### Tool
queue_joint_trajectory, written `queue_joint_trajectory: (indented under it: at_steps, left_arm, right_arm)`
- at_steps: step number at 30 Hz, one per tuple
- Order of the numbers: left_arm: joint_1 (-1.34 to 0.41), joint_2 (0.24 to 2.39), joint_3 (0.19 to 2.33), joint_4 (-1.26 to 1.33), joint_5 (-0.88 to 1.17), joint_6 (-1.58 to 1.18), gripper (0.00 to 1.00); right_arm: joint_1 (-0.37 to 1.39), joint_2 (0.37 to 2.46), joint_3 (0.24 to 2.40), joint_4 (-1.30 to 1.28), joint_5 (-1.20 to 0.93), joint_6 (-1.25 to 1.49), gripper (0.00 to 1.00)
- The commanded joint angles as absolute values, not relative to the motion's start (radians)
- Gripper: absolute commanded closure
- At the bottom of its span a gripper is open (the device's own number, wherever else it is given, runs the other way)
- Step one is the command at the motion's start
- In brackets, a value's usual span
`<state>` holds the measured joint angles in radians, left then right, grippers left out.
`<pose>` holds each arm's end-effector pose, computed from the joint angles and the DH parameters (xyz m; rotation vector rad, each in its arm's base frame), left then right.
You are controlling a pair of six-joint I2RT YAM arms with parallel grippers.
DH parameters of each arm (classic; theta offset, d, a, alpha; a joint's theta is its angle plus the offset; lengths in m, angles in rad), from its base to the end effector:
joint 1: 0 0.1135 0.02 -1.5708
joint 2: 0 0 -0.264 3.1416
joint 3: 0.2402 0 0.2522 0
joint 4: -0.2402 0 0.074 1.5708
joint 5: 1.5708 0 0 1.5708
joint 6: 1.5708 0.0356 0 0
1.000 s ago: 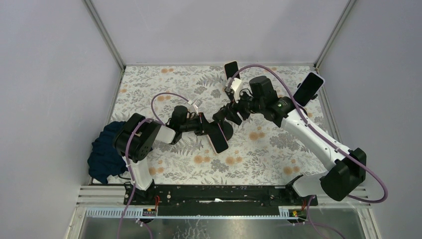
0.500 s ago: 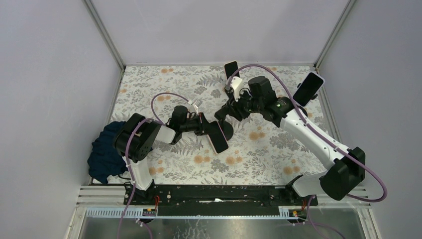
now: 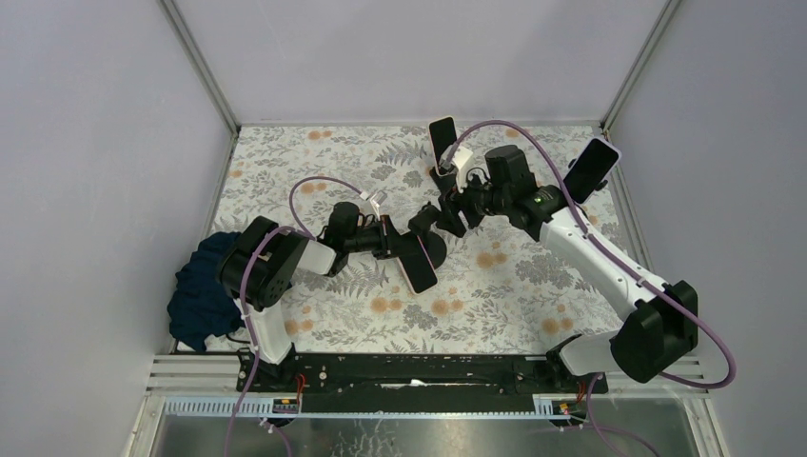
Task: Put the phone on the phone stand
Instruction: Adjust the phone stand at the center of the board.
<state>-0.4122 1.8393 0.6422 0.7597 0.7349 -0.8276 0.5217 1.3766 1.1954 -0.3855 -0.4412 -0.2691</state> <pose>0.2894 -0.1526 0.1194 0.0724 2.2270 -1.4781 0.2615 0.1679 0.3304 -1.0588 1.8584 0.6191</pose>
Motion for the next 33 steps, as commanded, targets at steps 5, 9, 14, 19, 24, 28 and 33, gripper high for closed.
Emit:
queue_joint_trajectory:
  at_steps: [5,9,14,19,24,28,33]
  left_arm:
    - [-0.412,1.873,0.644,0.728,0.66,-0.751,1.0]
    - [-0.413,1.875,0.644,0.728,0.663,-0.751,1.0]
    - [-0.412,1.868,0.645,0.717,0.667,-0.743,1.0]
    - [-0.412,1.865,0.645,0.713,0.672,-0.738,1.0]
    - [-0.413,1.876,0.651,0.718,0.676,-0.741,1.0]
    - [-0.413,1.876,0.65,0.719,0.678,-0.739,1.0]
    - [-0.411,1.879,0.646,0.717,0.679,-0.734,1.0]
  right_arm:
    - [0.512,1.352,1.276,-0.4,-0.545,-0.32,0.18]
    - [0.525,1.38,1.311,-0.399,-0.564,-0.308,0.19]
    - [0.526,1.445,1.36,-0.415,-0.611,-0.275,0.24]
    - [0.524,1.461,1.344,-0.425,-0.625,-0.272,0.31]
    - [0.514,1.459,1.329,-0.429,-0.641,-0.266,0.43]
    - [0.465,1.471,1.328,-0.421,-0.712,-0.229,0.66]
    - [0.377,1.503,1.309,-0.399,-0.807,-0.164,0.76]
